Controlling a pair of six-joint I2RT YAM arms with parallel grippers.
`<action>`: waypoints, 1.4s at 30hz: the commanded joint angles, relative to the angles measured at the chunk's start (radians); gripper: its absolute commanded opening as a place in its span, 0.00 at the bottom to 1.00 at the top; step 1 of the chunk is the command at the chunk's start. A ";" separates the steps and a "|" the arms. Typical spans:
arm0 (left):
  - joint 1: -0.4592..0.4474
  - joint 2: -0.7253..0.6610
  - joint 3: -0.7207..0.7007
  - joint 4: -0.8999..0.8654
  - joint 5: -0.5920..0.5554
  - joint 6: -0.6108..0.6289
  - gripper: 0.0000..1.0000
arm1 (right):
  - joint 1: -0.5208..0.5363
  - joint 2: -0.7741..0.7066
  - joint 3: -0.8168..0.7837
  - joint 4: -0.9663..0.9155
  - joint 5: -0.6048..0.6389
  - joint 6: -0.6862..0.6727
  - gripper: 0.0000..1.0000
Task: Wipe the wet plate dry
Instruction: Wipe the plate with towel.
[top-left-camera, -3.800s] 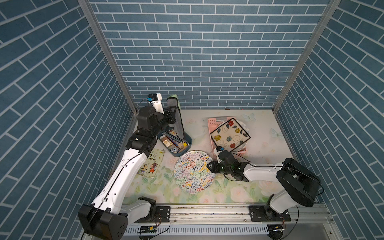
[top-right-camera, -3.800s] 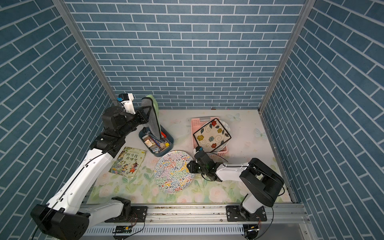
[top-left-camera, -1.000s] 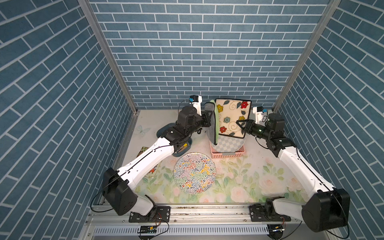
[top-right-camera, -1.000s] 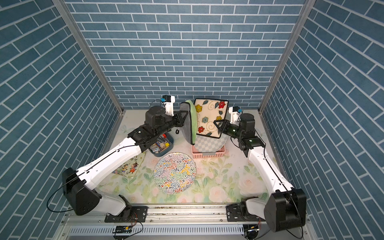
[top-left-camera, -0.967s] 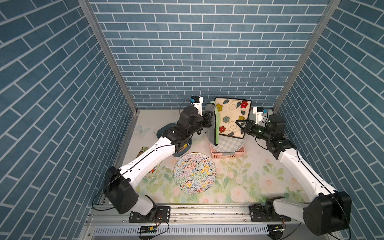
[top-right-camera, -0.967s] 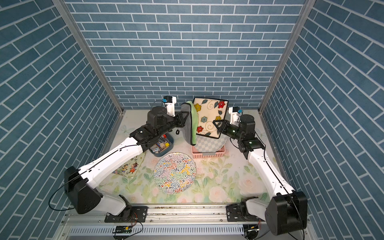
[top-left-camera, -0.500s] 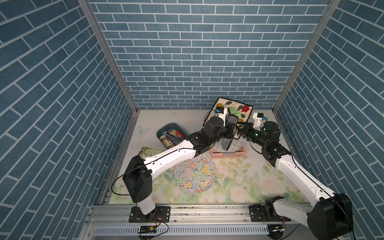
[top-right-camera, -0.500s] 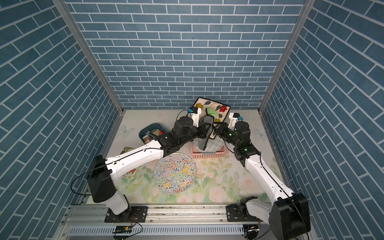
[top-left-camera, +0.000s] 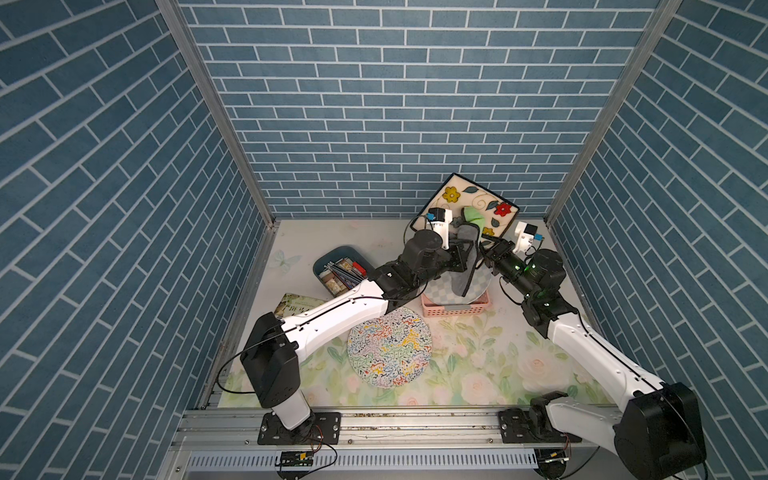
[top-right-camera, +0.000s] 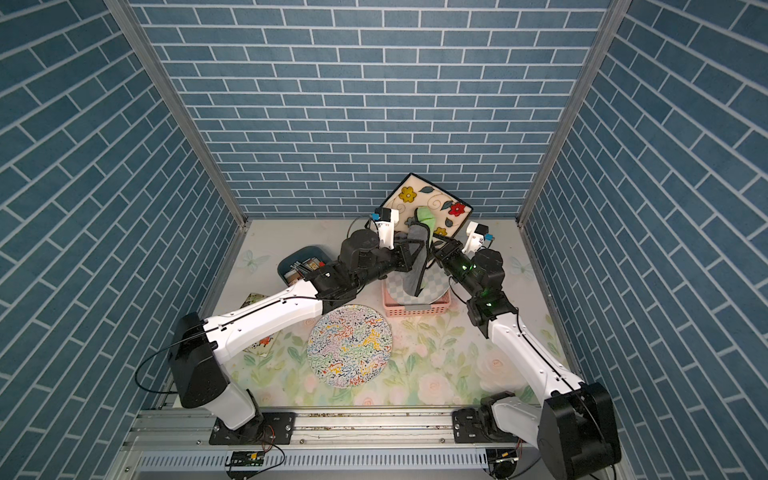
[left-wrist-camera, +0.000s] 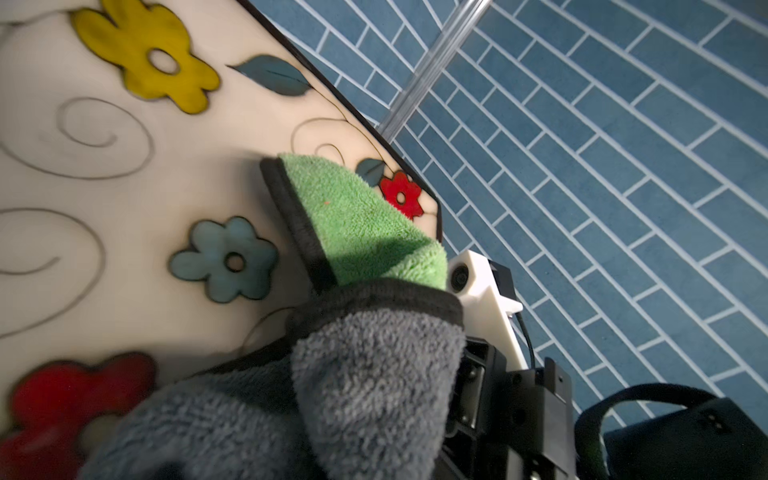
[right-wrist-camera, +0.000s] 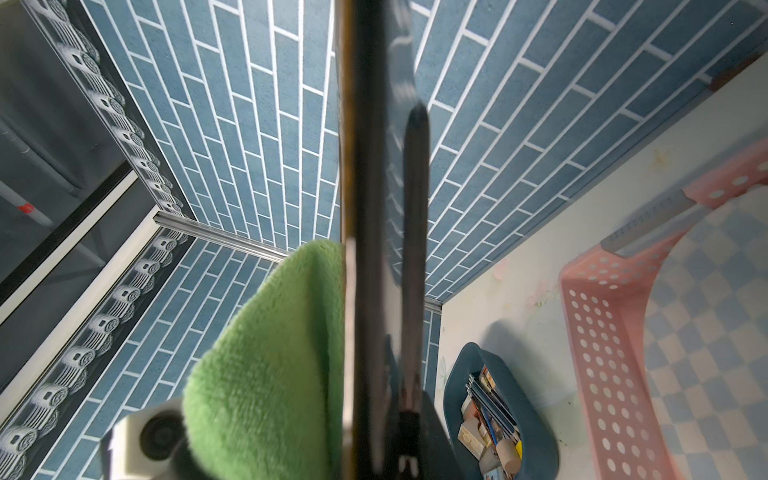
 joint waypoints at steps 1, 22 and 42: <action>0.117 -0.045 -0.055 -0.154 -0.090 0.000 0.00 | -0.001 -0.092 0.139 0.402 -0.069 0.089 0.00; 0.274 0.004 0.099 -0.387 -0.017 0.180 0.00 | 0.172 -0.052 0.154 0.353 -0.320 -0.229 0.00; 0.035 0.297 0.568 -0.569 0.073 0.453 0.00 | 0.179 -0.076 0.217 0.185 -0.381 -0.432 0.00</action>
